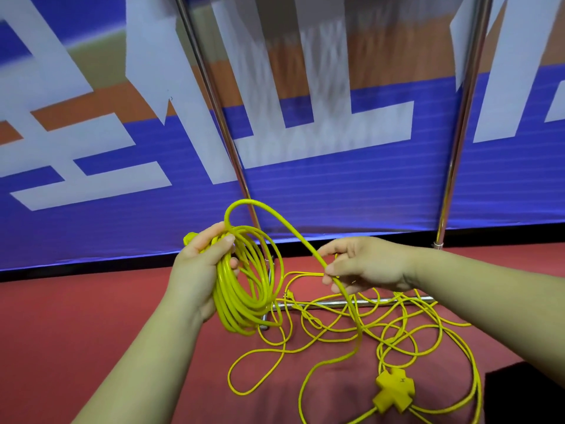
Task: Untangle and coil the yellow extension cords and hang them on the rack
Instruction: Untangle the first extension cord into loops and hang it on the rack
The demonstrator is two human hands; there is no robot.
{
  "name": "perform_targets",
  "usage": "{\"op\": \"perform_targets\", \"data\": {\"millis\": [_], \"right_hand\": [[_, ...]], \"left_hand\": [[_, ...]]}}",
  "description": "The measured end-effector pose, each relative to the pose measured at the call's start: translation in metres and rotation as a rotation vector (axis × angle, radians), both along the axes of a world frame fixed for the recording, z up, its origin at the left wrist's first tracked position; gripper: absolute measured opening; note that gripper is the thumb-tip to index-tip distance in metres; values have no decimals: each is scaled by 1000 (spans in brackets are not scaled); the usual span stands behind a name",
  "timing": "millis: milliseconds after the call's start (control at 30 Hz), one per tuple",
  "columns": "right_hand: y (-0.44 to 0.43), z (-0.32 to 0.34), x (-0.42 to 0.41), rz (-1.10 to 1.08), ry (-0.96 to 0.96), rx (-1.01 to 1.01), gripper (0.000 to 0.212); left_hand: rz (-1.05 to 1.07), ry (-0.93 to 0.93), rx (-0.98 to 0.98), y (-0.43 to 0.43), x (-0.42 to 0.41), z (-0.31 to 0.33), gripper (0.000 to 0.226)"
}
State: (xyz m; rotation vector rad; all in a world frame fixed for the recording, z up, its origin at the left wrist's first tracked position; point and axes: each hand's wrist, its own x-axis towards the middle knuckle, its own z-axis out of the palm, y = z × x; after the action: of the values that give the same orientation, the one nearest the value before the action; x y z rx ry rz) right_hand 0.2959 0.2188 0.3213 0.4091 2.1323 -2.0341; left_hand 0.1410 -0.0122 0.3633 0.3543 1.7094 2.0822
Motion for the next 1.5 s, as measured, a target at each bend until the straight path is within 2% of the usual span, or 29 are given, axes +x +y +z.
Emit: {"op": "perform_targets", "data": {"millis": [200, 333, 600, 1100, 1167, 1400, 1467, 1500], "right_hand": [[-1, 2, -6, -321, -11, -74, 18], [-6, 8, -10, -339, -6, -68, 6], [-13, 37, -11, -351, 104, -98, 13], [-8, 50, -14, -533, 84, -439, 9], [-4, 50, -13, -505, 84, -365, 7], [16, 43, -5, -365, 248, 519, 13], [21, 40, -4, -305, 283, 689, 16], [22, 39, -4, -300, 292, 712, 14]], "left_hand": [[24, -55, 24, -5, 0, -1, 39], [-50, -24, -40, -1, 8, -4, 36], [-174, -41, -83, 17, 31, -13, 37], [-309, -120, 0, 58, 69, -19, 39], [-325, -137, 21, 61, 71, -16, 42], [-297, -140, 64, 65, 66, -11, 36], [-316, -130, 73, 63, 63, -8, 38], [-325, -125, 71, 62, 63, -7, 38]]}}
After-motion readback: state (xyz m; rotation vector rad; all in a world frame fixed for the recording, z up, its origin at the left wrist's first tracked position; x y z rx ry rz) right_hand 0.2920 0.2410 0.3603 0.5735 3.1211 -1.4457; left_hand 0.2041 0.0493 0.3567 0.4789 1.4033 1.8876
